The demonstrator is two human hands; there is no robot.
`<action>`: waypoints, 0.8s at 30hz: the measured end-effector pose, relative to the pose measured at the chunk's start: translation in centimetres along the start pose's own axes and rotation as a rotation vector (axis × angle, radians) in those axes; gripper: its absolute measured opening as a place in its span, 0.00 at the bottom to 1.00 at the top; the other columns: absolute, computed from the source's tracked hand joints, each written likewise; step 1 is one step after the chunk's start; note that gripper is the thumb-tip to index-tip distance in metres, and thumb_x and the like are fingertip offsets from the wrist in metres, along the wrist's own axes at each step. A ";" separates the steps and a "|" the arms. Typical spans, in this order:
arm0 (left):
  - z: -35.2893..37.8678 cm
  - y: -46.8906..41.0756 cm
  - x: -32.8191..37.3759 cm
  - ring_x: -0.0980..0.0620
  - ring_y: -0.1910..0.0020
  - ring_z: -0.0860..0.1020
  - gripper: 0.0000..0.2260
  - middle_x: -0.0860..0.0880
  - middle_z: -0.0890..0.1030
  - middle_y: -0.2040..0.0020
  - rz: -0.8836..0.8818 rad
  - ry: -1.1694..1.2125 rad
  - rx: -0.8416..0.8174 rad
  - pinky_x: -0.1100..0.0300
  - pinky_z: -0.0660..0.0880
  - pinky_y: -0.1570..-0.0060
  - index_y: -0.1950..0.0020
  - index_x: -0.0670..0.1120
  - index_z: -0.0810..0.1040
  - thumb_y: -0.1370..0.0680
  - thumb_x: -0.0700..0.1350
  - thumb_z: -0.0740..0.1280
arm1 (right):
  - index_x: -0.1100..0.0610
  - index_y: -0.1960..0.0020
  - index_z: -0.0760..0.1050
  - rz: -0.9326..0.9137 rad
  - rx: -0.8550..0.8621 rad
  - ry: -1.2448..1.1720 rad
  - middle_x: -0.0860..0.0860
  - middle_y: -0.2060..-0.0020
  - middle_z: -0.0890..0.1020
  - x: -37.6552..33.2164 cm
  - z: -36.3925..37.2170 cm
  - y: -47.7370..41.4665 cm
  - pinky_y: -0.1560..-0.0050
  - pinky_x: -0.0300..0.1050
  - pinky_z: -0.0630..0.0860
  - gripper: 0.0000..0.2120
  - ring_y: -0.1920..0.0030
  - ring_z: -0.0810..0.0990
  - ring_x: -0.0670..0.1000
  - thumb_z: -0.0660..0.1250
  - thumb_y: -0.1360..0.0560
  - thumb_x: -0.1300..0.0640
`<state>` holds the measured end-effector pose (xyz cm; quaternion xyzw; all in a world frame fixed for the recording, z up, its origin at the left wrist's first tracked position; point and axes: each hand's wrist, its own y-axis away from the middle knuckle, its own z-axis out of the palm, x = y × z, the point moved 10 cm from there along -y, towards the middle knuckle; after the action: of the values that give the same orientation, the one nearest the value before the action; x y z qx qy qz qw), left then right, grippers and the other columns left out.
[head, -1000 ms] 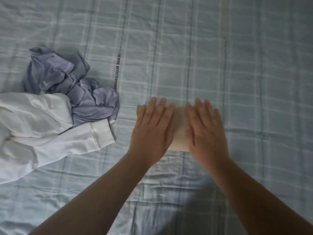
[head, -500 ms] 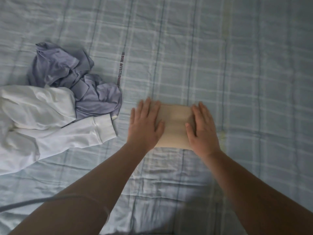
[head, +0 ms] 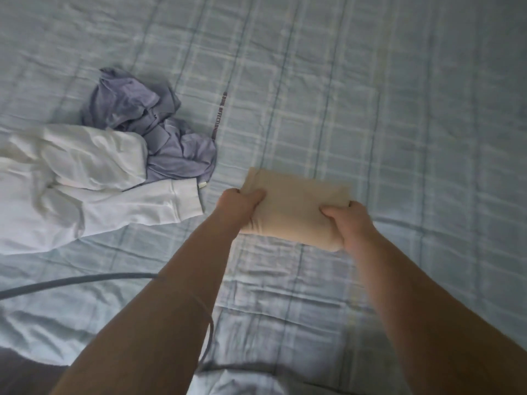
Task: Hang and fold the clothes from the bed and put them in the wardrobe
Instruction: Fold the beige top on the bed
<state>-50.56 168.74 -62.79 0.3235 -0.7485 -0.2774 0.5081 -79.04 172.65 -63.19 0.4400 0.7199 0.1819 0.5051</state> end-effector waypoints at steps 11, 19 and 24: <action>-11.1 23.5 2.2 0.43 0.38 0.80 0.24 0.43 0.82 0.38 0.184 0.507 -0.226 0.42 0.74 0.35 0.32 0.43 0.76 0.25 0.52 0.72 | 0.58 0.37 0.78 0.038 -0.674 -0.362 0.57 0.44 0.84 -7.7 -3.2 22.5 0.47 0.57 0.79 0.17 0.45 0.84 0.58 0.68 0.24 0.54; -27.6 43.1 0.0 0.44 0.38 0.80 0.19 0.43 0.82 0.38 0.370 0.752 0.036 0.47 0.75 0.39 0.33 0.46 0.77 0.22 0.50 0.70 | 0.56 0.34 0.76 -0.283 -1.055 -0.279 0.57 0.39 0.82 -16.8 0.0 44.1 0.42 0.54 0.77 0.19 0.39 0.81 0.56 0.62 0.24 0.54; -35.7 49.7 -2.7 0.45 0.40 0.81 0.18 0.44 0.83 0.40 0.437 0.870 0.228 0.47 0.75 0.39 0.36 0.45 0.79 0.23 0.52 0.68 | 0.54 0.30 0.72 -0.637 -1.117 -0.182 0.51 0.36 0.80 -22.0 5.4 54.7 0.35 0.53 0.73 0.17 0.35 0.78 0.50 0.58 0.18 0.56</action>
<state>-26.37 199.36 -15.58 0.2985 -0.5431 0.0798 0.7808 -47.42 183.55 -14.37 -0.1103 0.5665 0.3323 0.7460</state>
